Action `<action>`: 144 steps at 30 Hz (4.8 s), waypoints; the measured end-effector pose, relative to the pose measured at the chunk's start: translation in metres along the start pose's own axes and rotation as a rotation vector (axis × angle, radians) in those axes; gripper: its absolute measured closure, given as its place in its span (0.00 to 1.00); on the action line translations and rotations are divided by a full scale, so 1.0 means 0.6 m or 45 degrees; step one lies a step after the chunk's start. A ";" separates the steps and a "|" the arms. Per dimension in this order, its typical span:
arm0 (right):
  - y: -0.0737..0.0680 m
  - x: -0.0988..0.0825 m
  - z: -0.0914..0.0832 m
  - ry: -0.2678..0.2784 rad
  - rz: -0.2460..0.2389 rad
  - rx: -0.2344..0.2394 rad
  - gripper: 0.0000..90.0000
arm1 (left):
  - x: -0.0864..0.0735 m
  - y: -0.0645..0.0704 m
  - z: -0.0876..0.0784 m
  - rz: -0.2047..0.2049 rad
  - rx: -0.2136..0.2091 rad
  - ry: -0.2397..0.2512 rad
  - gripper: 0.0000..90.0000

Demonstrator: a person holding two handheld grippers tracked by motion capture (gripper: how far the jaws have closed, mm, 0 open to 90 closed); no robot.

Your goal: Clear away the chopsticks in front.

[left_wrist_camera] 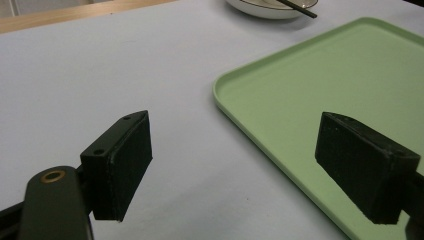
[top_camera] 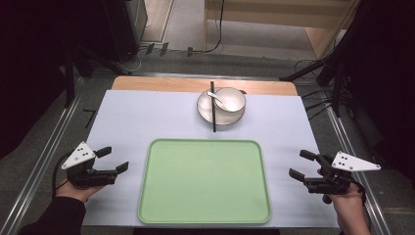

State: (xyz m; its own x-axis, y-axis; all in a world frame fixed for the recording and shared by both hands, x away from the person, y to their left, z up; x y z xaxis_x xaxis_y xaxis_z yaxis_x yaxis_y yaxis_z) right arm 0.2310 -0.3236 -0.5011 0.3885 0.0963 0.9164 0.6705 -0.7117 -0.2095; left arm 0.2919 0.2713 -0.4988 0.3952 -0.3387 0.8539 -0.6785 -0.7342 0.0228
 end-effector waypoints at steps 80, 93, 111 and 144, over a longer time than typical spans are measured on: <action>-0.003 -0.006 0.009 -0.045 0.001 0.007 0.19 | 0.137 0.033 0.109 -0.148 -0.119 -0.279 0.33; -0.003 -0.006 0.009 -0.050 -0.003 0.009 0.19 | 0.204 0.061 0.173 -0.146 -0.152 -0.313 0.35; -0.005 -0.004 0.010 -0.044 -0.005 0.015 0.19 | 0.270 0.075 0.270 -0.194 -0.092 -0.359 0.39; -0.005 -0.005 0.001 -0.031 -0.012 0.012 0.19 | 0.263 0.121 0.484 -0.235 0.045 -0.433 0.47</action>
State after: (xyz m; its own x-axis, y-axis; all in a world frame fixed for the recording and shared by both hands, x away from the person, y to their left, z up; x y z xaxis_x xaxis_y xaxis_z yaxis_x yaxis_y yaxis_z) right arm 0.2285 -0.3214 -0.5032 0.3973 0.1198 0.9098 0.6800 -0.7042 -0.2042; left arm 0.4847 -0.0065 -0.5130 0.6957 -0.3704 0.6155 -0.5571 -0.8191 0.1368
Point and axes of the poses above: each handheld gripper's, and its own axes: z roughly forward along the jaws, x roughly out of its top, y roughly to its right, the point moved 5 cm from there along z, roughly forward along the jaws, and after that the axes turned 3 degrees about z, right-handed, at the moved point
